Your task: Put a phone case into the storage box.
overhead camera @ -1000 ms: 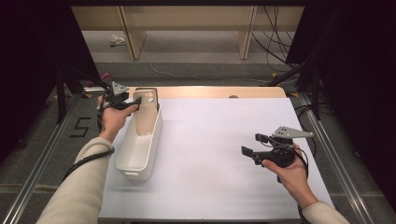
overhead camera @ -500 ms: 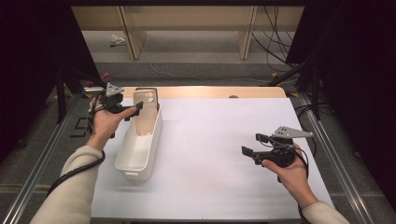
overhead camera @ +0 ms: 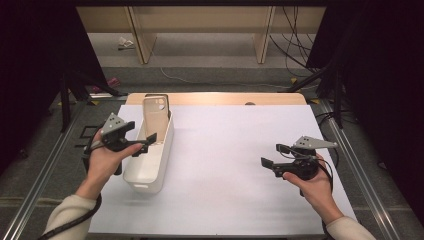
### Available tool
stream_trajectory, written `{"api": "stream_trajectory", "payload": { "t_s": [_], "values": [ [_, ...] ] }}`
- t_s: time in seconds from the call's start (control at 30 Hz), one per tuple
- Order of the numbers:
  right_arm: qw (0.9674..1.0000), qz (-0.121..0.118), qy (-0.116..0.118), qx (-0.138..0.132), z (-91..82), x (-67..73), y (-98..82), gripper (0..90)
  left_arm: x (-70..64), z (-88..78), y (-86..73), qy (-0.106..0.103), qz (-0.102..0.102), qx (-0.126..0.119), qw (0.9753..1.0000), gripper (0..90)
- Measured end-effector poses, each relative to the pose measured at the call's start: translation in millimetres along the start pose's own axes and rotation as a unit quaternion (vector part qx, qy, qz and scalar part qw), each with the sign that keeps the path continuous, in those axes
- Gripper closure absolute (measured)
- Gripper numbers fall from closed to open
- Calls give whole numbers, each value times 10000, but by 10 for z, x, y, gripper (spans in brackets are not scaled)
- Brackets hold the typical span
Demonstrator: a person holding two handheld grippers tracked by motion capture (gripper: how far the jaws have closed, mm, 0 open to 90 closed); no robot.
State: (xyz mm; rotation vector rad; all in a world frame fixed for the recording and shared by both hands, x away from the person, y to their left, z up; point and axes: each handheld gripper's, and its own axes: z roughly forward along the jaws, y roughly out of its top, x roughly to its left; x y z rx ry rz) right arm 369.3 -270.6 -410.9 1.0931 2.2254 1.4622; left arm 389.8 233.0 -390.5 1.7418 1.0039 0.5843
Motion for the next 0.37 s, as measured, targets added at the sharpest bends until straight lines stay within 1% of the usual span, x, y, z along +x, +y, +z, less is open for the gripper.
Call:
{"api": "stream_trajectory", "payload": {
  "t_s": [0.03, 0.1, 0.2, 0.27, 0.37],
  "values": [
    [10000, -6, -5, -21, -8, -4, -4, 162, -33, -28, -30, -20, 10, -47, 10000, 74],
    [10000, -34, -19, -11, -29, -11, -12, 162, -126, -110, -105, -96, 117, -124, 9998, 78],
    [10000, -39, -17, -17, -42, -12, -19, 162, -211, -207, -181, -183, 133, -265, 9994, 77],
    [10000, -52, 10, -23, -44, -11, -17, 162, -238, -232, -227, -144, 201, -332, 9991, 76],
    [10000, -74, 17, -12, -36, -3, -16, 162, -255, -249, -267, -129, 270, -343, 9990, 74]
  ]
}}
